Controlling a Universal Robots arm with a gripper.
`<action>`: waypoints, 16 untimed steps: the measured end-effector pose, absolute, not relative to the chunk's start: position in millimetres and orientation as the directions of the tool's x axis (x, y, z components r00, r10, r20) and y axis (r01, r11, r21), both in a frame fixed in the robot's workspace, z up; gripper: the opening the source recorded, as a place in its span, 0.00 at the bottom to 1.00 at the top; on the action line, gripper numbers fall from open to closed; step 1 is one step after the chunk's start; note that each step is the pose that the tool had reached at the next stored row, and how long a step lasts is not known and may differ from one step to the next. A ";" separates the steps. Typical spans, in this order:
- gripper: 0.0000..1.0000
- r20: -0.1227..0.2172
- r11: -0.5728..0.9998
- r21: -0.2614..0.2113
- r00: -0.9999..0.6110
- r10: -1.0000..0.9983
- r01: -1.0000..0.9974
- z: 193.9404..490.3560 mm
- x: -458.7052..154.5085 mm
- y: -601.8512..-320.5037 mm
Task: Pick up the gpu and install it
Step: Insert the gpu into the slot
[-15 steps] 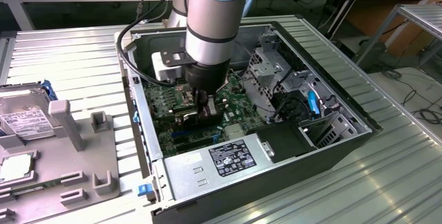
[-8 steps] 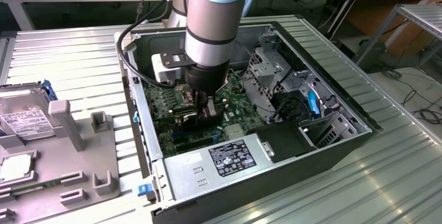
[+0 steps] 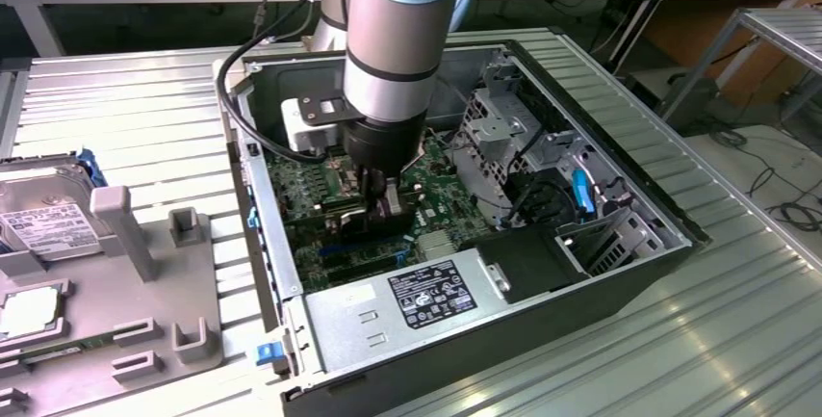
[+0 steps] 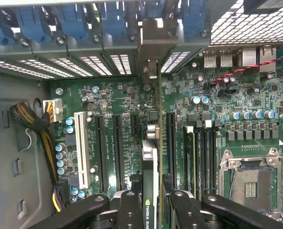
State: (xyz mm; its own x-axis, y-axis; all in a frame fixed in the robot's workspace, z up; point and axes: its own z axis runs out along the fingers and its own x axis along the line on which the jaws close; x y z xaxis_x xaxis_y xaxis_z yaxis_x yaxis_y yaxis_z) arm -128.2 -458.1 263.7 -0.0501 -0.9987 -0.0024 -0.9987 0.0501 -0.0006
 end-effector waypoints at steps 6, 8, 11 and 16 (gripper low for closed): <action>0.27 -0.002 0.050 -0.001 -0.050 -0.999 -0.999 263.7 -128.3 -456.3; 0.27 -0.002 0.050 0.000 -0.050 -0.999 -0.999 263.5 -128.4 -456.3; 0.27 -0.002 0.050 -0.002 -0.050 -0.999 -0.999 261.9 -128.4 -456.3; 0.27 -0.003 0.050 -0.003 -0.050 -0.999 -0.999 260.2 -128.5 -456.2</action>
